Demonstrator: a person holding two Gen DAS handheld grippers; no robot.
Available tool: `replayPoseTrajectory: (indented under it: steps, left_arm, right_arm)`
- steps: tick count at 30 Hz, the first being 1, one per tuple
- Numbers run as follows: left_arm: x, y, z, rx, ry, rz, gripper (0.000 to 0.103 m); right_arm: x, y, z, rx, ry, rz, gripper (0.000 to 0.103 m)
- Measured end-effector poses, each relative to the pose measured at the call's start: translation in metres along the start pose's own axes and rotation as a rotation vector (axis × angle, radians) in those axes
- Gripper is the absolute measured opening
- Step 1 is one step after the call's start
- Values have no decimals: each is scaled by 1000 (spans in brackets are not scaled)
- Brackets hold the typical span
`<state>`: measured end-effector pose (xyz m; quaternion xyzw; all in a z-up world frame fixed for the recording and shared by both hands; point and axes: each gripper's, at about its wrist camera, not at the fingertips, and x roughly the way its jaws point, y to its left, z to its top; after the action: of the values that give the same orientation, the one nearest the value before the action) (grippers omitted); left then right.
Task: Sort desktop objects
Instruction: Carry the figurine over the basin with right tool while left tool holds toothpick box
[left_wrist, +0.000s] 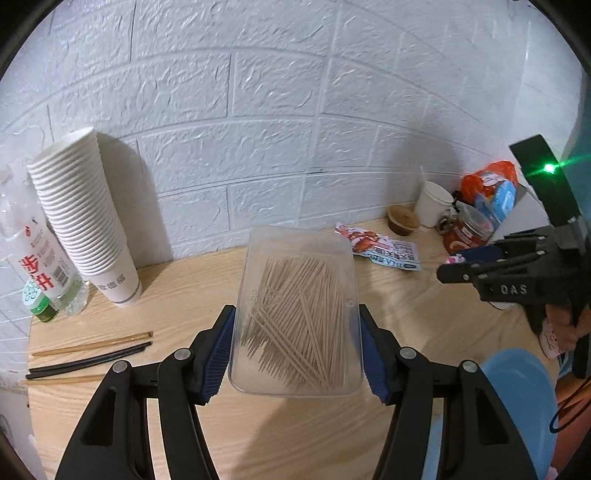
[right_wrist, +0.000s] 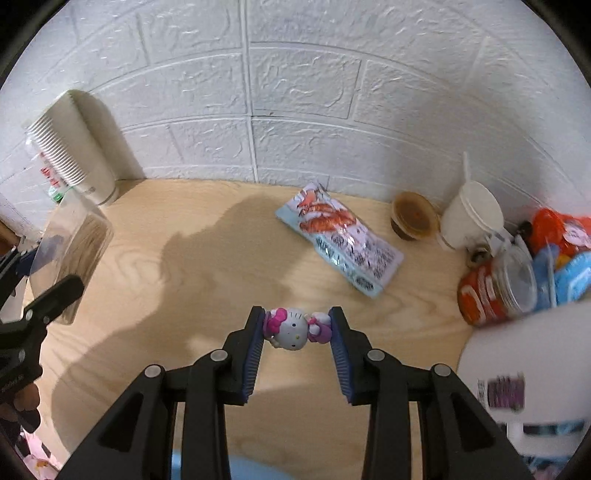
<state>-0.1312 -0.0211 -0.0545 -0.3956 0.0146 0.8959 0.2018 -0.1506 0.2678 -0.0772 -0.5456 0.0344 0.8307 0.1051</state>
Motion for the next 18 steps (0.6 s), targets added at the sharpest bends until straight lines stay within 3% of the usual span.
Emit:
replayPoseTrajectory:
  steps: [5,13,18]
  left_arm:
    - [-24,-9,-9,-2,3,-20,60]
    - [-57,-38,-38,89,29,-43,60]
    - [-71,-48,-56,93,61,-75,60]
  right_arm:
    - [-36,1,-36,60,-6,-1,36]
    - [-80,6,-113,159,-10,-28,35]
    - [-89,11,-161,233,45,-51,36]
